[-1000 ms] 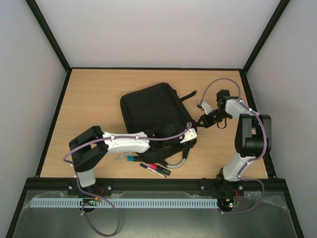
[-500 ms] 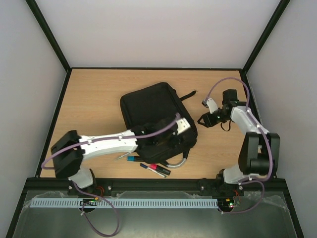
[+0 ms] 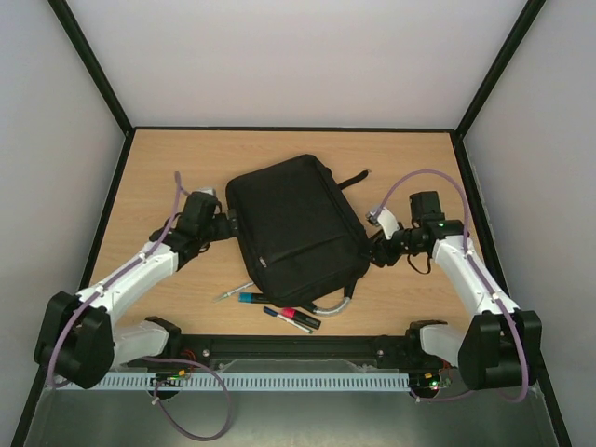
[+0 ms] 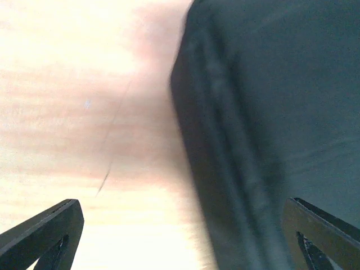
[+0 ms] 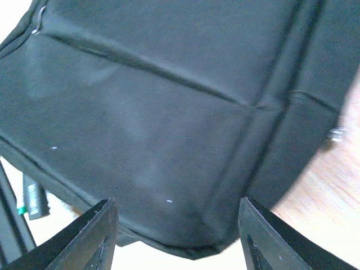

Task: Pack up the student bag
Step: Adjust the student bag at the center of the board.

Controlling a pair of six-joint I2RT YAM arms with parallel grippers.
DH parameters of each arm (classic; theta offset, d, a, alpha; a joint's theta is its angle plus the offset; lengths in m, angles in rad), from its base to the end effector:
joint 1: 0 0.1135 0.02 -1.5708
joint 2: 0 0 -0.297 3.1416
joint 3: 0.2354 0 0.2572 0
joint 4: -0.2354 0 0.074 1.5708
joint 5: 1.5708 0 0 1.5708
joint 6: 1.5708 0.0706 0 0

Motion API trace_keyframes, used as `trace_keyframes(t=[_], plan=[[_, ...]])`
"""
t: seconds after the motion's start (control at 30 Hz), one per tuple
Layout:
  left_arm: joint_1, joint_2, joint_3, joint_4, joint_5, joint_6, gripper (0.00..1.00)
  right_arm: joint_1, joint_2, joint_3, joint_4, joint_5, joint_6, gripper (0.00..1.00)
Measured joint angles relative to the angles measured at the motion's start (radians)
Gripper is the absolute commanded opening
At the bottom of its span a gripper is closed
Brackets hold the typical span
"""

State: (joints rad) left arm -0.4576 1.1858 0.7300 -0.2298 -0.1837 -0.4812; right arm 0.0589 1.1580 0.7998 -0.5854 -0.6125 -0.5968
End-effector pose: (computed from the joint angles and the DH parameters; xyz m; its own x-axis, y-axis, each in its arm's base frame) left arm 0.2483 -0.1079 0.2417 -0.6458 -0.1892 -0.7397 0.0097 0.9667 -0.2557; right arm 0.2307 0.0543 0.2474 -0.4522 -0.4873 -0.7470 -0.7727 0.6324 0.0552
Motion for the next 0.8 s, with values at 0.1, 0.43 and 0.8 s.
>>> trace_keyframes(t=[0.1, 0.43, 0.8], plan=[[0.091, 0.018, -0.066, 0.015, 0.093, -0.045, 0.99, 0.065, 0.001, -0.019, 0.004, 0.000, 0.003, 0.60], [0.015, 0.272, -0.026, 0.175, 0.300, -0.106, 0.91, 0.146, 0.052, -0.066, 0.042, 0.045, 0.007, 0.60], [-0.140, 0.739, 0.531, 0.154, 0.259, -0.064, 0.91, 0.146, 0.065, -0.069, 0.054, 0.144, 0.026, 0.60]])
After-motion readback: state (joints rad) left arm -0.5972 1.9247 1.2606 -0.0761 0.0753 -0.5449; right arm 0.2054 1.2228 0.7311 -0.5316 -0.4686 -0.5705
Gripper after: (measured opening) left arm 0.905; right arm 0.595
